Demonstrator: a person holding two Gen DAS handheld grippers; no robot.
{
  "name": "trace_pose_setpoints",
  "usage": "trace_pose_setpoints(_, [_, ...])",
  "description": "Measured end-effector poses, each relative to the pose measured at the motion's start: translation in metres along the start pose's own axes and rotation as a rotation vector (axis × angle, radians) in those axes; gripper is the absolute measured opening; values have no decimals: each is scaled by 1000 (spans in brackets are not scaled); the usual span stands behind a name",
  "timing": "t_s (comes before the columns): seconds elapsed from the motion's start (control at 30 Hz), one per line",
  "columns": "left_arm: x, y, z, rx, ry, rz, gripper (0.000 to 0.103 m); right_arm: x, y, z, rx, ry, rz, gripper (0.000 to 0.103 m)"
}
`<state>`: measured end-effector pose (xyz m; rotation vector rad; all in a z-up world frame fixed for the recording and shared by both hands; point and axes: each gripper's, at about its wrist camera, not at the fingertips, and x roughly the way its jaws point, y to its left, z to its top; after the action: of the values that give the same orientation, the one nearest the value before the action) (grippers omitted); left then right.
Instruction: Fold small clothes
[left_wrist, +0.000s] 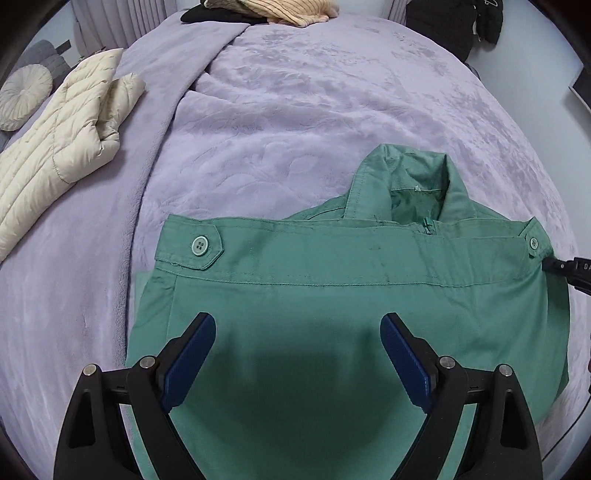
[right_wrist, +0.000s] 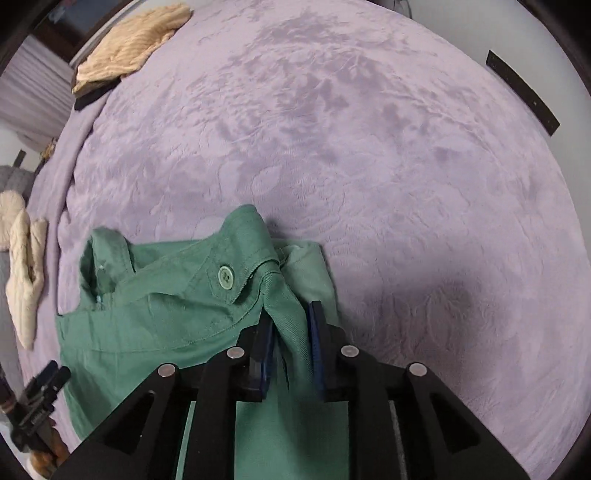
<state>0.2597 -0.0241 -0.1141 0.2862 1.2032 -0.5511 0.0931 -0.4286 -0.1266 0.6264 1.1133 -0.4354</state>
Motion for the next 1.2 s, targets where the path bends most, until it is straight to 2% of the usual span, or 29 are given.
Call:
trace_pose_setpoints(0.07, [-1, -3, 3, 21, -6, 3, 91, -11, 5, -2, -54, -29, -3, 32])
trace_pose_setpoints(0.13, [-1, -9, 4, 46, -12, -3, 91, -18, 7, -5, -86, -45, -1, 49])
trace_pose_setpoints(0.27, [3, -39, -3, 129, -17, -11, 91, -26, 21, -7, -120, -103, -37, 49])
trace_pose_setpoints(0.4, [19, -66, -7, 161, -4, -11, 91, 1, 18, 5, -120, -39, -35, 50])
trace_pose_setpoints(0.43, [24, -68, -7, 158, -3, -5, 91, 11, 20, 6, -132, -12, -23, 45])
trace_pose_setpoints(0.47, [29, -71, -6, 156, -2, 8, 91, 18, 23, 7, -149, 10, -12, 31])
trace_pose_setpoints(0.5, [34, -73, -5, 150, -4, 27, 91, 20, 28, 7, -169, 11, 0, 5])
trace_pose_setpoints(0.57, [39, -72, -4, 135, -18, 53, 91, 11, 35, 7, -198, -70, 34, 5])
trace_pose_setpoints(0.6, [41, -70, -3, 125, -27, 67, 91, 10, 32, 9, -177, -89, 52, 5])
trace_pose_setpoints(0.67, [47, -64, -2, 100, -31, 71, 91, 22, 8, 17, -50, -66, 105, 6])
trace_pose_setpoints(0.77, [54, -60, 0, 78, -32, 55, 92, 41, -37, 18, 215, -22, 240, 9])
trace_pose_setpoints(0.83, [54, -57, 4, 64, -24, 49, 92, 37, -53, 14, 324, -38, 268, 13])
trace_pose_setpoints(0.87, [51, -54, 6, 52, -20, 50, 92, 30, -56, 13, 344, -51, 253, 16])
trace_pose_setpoints(0.93, [39, -46, 10, 32, -46, 54, 92, 14, -55, 15, 318, -79, 177, 23])
trace_pose_setpoints(1.0, [28, -33, 15, 34, -88, 99, 92, -2, -48, 17, 244, -113, 147, 23])
trace_pose_setpoints(1.1, [28, -6, 24, 4, -90, 158, 92, -19, -25, 13, 117, -108, 229, 23])
trace_pose_setpoints(1.17, [35, 14, 28, -34, -75, 202, 92, -16, -3, 3, 24, -59, 284, 23])
trace_pose_setpoints(1.2, [39, 22, 29, -50, -67, 216, 92, -10, 5, -3, -12, -29, 283, 23])
